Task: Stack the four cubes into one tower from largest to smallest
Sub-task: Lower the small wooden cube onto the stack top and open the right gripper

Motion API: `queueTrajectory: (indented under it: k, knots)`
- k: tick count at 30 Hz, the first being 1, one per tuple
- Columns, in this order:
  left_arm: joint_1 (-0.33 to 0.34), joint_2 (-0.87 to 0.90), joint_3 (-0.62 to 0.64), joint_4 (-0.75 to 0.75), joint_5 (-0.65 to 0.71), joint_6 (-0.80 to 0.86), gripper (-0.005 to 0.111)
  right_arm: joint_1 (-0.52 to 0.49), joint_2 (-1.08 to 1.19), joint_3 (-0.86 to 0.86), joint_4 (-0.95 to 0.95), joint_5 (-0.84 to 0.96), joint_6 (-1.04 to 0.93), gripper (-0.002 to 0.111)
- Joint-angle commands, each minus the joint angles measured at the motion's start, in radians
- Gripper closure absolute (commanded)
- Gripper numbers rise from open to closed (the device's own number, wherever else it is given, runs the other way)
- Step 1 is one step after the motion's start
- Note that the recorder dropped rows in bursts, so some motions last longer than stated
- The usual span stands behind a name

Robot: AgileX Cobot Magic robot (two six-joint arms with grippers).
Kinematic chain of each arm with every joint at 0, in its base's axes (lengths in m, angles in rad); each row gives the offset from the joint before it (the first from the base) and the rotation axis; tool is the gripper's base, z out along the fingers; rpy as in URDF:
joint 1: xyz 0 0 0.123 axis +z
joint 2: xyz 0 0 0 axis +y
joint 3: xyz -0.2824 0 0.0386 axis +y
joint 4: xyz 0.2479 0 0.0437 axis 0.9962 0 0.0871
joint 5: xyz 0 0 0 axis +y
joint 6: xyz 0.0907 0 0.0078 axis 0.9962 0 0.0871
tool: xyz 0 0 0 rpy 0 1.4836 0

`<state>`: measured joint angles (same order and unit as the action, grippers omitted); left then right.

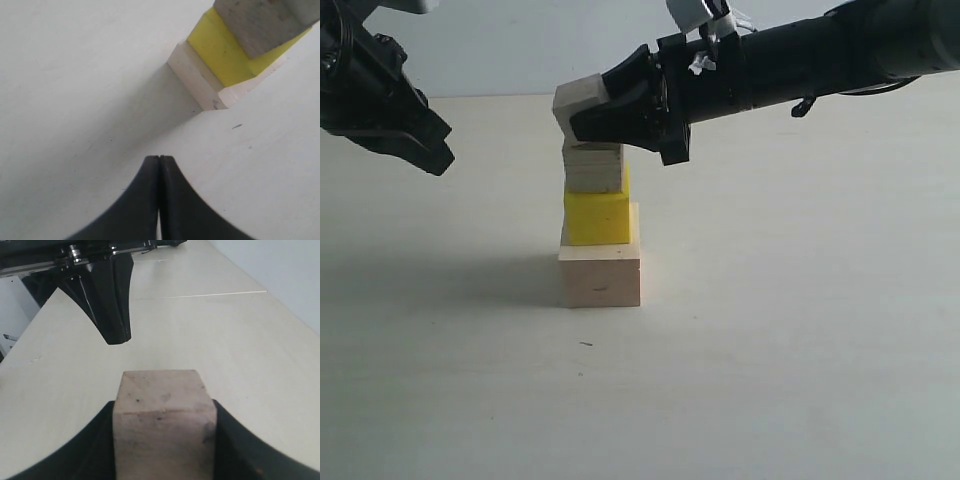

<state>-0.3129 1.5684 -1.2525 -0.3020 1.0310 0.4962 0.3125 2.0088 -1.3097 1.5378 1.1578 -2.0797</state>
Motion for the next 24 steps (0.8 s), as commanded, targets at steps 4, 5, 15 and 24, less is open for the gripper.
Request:
queueTrajectory:
  k: [4, 5, 15, 24]
  knots:
    - [-0.002, -0.009, 0.003, -0.002, -0.009, 0.001, 0.107, 0.001, 0.006, -0.003, -0.039, -0.005, 0.016, 0.052]
    - [-0.002, -0.009, 0.003, 0.000, -0.009, 0.001, 0.107, 0.001, 0.006, -0.003, -0.039, -0.005, 0.016, 0.051]
    - [-0.002, -0.009, 0.003, 0.000, -0.009, 0.001, 0.107, 0.001, -0.047, -0.004, -0.022, -0.003, 0.016, 0.051]
    - [-0.002, -0.009, 0.003, 0.000, -0.009, 0.001, 0.107, 0.001, -0.073, -0.004, -0.022, -0.021, 0.068, 0.030]
